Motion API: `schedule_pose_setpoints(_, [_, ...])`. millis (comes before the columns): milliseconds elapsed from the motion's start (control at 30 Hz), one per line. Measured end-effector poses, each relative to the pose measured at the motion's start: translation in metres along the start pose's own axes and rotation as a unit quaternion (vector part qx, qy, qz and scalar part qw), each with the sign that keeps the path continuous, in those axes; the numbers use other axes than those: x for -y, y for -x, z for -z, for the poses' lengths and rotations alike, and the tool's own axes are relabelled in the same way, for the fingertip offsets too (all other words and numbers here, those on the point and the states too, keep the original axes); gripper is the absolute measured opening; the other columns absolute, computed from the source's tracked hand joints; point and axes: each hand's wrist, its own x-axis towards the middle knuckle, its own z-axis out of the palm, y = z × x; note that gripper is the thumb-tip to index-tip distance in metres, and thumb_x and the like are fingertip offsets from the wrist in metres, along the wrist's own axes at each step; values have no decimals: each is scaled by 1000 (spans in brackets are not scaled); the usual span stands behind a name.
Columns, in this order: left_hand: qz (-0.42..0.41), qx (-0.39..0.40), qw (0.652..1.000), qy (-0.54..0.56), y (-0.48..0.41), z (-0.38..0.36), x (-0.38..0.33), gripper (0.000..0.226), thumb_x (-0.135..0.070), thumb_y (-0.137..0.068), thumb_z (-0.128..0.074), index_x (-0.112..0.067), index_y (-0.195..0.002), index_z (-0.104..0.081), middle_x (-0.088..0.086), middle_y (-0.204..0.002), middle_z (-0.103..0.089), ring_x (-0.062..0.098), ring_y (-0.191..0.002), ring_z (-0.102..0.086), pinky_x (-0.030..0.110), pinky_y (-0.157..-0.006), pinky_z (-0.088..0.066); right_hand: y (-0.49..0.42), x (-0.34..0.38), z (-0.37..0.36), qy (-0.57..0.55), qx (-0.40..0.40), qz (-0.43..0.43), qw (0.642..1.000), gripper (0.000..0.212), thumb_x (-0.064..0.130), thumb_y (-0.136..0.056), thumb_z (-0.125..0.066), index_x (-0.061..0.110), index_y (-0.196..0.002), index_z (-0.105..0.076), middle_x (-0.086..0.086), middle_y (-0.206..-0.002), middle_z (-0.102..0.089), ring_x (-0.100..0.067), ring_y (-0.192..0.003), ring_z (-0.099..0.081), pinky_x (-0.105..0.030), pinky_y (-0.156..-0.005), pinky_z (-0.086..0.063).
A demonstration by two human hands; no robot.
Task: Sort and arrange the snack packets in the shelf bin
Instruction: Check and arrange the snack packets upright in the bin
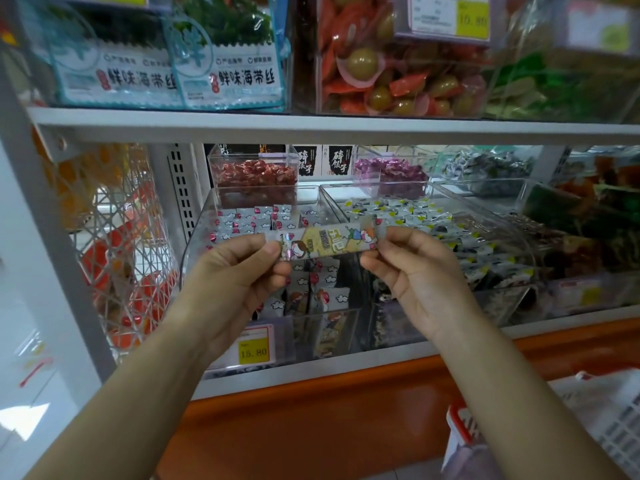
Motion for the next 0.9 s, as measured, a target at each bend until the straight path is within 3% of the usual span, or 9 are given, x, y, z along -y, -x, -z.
schedule_pose_setpoints(100, [-13, 4, 1000, -27, 0, -1, 1, 10, -6, -86, -53, -4, -81, -61, 0, -56, -59, 6, -51, -56, 13, -51, -49, 1, 0, -1, 25, 2, 18, 1000, 13, 5, -90, -53, 3, -80, -61, -8, -68, -67, -17, -57, -66, -25, -53, -55])
schedule_pose_setpoints(200, [-27, 14, 998, -58, 1, -2, 2, 11, -4, -87, -51, -3, -85, -62, -1, -57, -59, 6, -53, -57, 14, -54, -50, 3, 0, -2, 66, 24, 27, 997, 20, 27, -77, -63, 13, -64, -65, -4, -65, -61, -17, -57, -65, -28, -53, -56])
schedule_pose_setpoints(267, [-23, 18, 999, -46, 1, -2, 1, 12, -5, -87, -51, -4, -86, -63, 0, -58, -59, 6, -53, -56, 14, -55, -51, 3, -1, -3, 80, 24, 26, 996, 20, 23, -79, -63, 14, -62, -68, -7, -69, -56, -17, -60, -64, -27, -55, -56])
schedule_pose_setpoints(400, [-4, 23, 1000, -3, 0, 1, -1, 14, -5, -87, -50, -5, -88, -64, 2, -61, -59, 7, -55, -57, 15, -56, -52, 1, -5, -1, 94, 17, 25, 995, 15, 9, -90, -54, 6, -83, -68, -15, -90, -57, -24, -77, -59, -28, -60, -57])
schedule_pose_setpoints(533, [-10, 32, 999, -38, 0, 1, -2, 20, -12, -78, -60, -8, -96, -67, 2, -73, -67, 9, -63, -62, 18, -61, -54, 1, -6, -1, 163, 50, 57, 984, 19, 2, -93, -49, 10, -96, -66, -16, -105, -63, -23, -89, -67, -29, -70, -58])
schedule_pose_setpoints(600, [-29, 10, 994, -103, 0, 2, -1, 30, -23, -72, -63, -12, -99, -66, -4, -75, -70, 8, -64, -63, 18, -62, -54, 2, -6, -3, 188, 70, 61, 978, 24, 0, -93, -48, 13, -97, -68, -13, -104, -66, -19, -92, -68, -29, -73, -57])
schedule_pose_setpoints(767, [-52, -17, 983, -176, -1, 6, 3, 27, -16, -84, -62, -23, -110, -64, -2, -90, -70, 8, -70, -67, 15, -66, -52, 7, -9, -5, 304, 88, 113, 942, 19, 15, -90, -57, 25, -98, -71, 10, -90, -70, -11, -88, -67, -30, -74, -58])
schedule_pose_setpoints(900, [-76, -7, 973, -217, 0, 7, 0, 33, -14, -85, -61, -28, -115, -63, 2, -104, -65, 8, -75, -68, 11, -66, -50, 9, -6, -6, 305, 86, 132, 939, 17, 16, -89, -60, 27, -94, -72, 4, -83, -70, -17, -70, -69, -37, -62, -60])
